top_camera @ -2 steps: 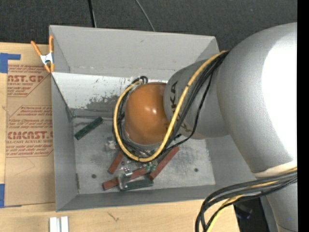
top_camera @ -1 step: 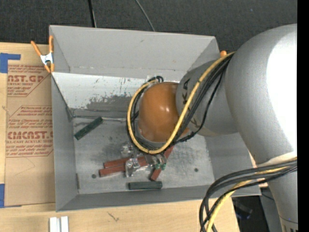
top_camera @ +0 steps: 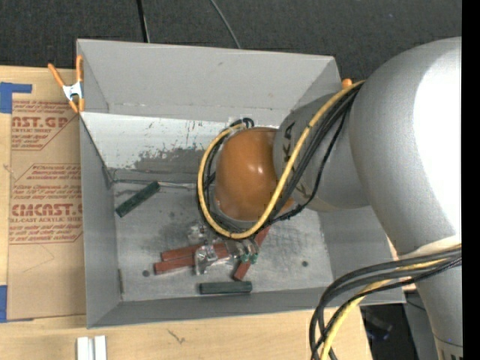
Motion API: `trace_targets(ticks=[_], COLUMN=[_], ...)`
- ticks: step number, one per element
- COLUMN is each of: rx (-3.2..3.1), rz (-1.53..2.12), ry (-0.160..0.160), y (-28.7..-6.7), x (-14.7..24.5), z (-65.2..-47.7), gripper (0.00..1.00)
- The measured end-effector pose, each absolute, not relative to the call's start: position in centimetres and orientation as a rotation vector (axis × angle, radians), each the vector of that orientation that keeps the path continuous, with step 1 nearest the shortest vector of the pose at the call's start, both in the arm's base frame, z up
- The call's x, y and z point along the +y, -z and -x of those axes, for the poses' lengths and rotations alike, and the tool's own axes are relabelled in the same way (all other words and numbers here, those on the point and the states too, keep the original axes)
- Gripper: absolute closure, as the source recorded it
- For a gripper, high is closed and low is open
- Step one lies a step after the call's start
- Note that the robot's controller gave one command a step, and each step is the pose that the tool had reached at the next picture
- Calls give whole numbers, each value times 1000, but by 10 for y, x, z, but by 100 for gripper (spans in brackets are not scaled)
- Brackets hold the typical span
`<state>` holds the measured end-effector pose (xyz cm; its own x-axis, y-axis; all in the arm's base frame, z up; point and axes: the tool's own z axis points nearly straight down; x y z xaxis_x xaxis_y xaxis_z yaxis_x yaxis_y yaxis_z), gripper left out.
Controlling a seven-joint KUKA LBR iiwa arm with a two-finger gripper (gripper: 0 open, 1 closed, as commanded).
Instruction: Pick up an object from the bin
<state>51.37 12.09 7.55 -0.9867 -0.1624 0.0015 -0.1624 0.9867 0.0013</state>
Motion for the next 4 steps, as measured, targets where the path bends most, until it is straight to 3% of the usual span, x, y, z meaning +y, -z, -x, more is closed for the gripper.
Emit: trace_targets(ticks=[1,2,3,4], rx=[-3138,-3133,-3133,-3136], rz=[-260,-261,-261,-282], ry=[1,1,1,3], y=[-282,-278,-278,-219], x=[115,115,115,113], z=[-486,-486,-486,-488], gripper=[100,0,0,0])
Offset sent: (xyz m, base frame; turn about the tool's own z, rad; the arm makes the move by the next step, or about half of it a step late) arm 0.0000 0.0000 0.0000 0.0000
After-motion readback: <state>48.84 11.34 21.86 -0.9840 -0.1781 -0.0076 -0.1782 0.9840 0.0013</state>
